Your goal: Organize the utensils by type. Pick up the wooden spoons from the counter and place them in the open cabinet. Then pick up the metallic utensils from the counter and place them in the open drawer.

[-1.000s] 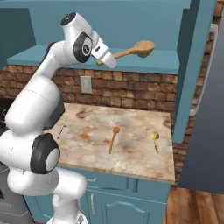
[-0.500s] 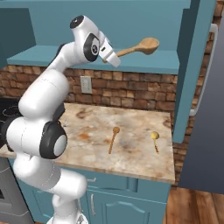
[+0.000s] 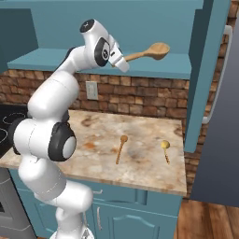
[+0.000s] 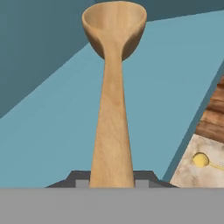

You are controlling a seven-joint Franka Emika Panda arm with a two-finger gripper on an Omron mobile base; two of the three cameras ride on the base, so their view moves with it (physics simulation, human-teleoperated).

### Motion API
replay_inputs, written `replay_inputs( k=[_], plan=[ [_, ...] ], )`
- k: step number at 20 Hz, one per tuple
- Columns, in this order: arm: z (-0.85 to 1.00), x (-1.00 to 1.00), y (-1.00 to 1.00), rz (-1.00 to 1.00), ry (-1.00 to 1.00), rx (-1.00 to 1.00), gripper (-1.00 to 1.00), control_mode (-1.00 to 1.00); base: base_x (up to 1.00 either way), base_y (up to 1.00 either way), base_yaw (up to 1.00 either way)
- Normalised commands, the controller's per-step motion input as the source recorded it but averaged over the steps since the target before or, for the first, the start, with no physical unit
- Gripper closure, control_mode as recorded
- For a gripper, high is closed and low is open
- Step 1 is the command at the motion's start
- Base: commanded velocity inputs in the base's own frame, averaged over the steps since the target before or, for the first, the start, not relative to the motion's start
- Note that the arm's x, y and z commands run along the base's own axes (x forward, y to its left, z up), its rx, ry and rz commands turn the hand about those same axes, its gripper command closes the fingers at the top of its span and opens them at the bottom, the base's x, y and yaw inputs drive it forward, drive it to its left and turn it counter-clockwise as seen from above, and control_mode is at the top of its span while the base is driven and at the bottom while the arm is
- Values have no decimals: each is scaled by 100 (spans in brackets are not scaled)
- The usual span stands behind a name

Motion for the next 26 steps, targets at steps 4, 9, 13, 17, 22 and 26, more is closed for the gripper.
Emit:
replay_inputs(
  k=[4, 9, 13, 17, 22, 26],
  plan=[
    [-7, 38, 0, 0, -9, 9, 100, -100, 0, 0, 0],
    [-33, 69, 0, 0, -2, 3, 100, -100, 0, 0, 0],
    [-16, 70, 0, 0, -3, 7, 100, -100, 0, 0, 0],
    [-9, 51, 0, 0, -7, 10, 100, -100, 0, 0, 0],
    [-45, 51, 0, 0, -8, 3, -100, -100, 0, 0, 0],
    [-51, 62, 0, 0, -9, 2, -100, -100, 0, 0, 0]
  ],
)
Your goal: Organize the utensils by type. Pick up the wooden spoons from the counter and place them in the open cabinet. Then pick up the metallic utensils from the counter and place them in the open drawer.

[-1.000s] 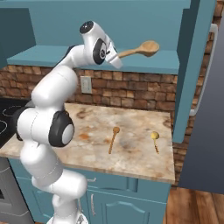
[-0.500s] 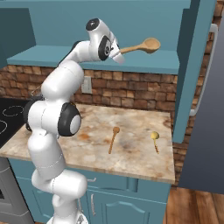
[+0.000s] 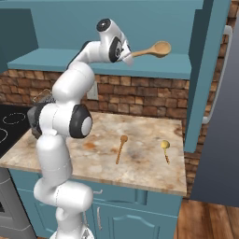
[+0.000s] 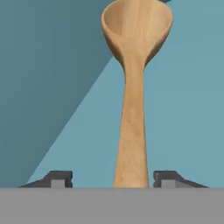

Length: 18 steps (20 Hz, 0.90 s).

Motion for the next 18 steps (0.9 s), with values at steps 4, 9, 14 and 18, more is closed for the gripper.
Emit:
replay_inputs(
  k=[4, 9, 14, 18],
  plan=[
    [-15, 21, 0, 0, -20, 5, -100, -100, 0, 0, 0],
    [-5, -30, -13, 3, -30, 13, -100, -100, 0, 0, 0],
    [-15, -88, -49, 16, -11, 13, -100, -100, 0, 0, 0],
    [-14, -100, -22, 25, -1, 2, -100, -100, 0, 0, 0]
  ],
)
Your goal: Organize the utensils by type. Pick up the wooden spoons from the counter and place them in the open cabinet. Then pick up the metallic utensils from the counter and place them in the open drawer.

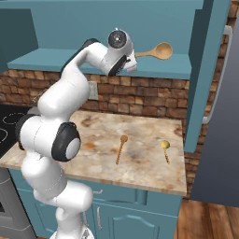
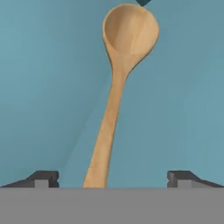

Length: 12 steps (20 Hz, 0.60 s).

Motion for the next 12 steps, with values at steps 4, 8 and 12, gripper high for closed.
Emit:
replay_inputs(
  k=[4, 8, 12],
  plan=[
    [8, -100, 0, 19, 0, 0, -100, -100, 0, 0, 0],
    [20, -100, 6, 19, 0, -7, -100, -100, 0, 0, 0],
    [5, -100, 19, 19, 1, -17, -100, -100, 0, 0, 0]
  ],
)
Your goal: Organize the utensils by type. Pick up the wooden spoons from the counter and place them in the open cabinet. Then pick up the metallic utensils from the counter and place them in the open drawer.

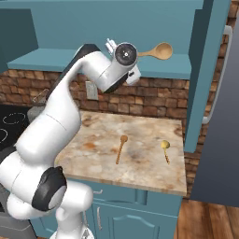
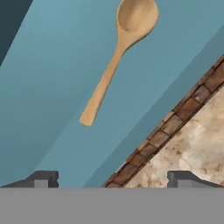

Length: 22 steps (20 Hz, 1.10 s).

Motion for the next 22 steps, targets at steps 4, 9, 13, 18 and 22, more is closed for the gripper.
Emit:
replay_inputs(
  k=[4, 9, 13, 18, 22],
  plan=[
    [-2, -100, 22, 21, 15, -28, -100, -100, 0, 0, 0],
    [-22, -100, 27, 27, 19, -32, -100, -100, 0, 0, 0],
    [-61, -100, 5, 32, 9, -19, -100, -100, 0, 0, 0],
    [-99, -68, 3, 22, 3, -15, -100, -100, 0, 0, 0],
    [-98, -4, 36, 17, 8, -30, -100, -100, 0, 0, 0]
  ],
)
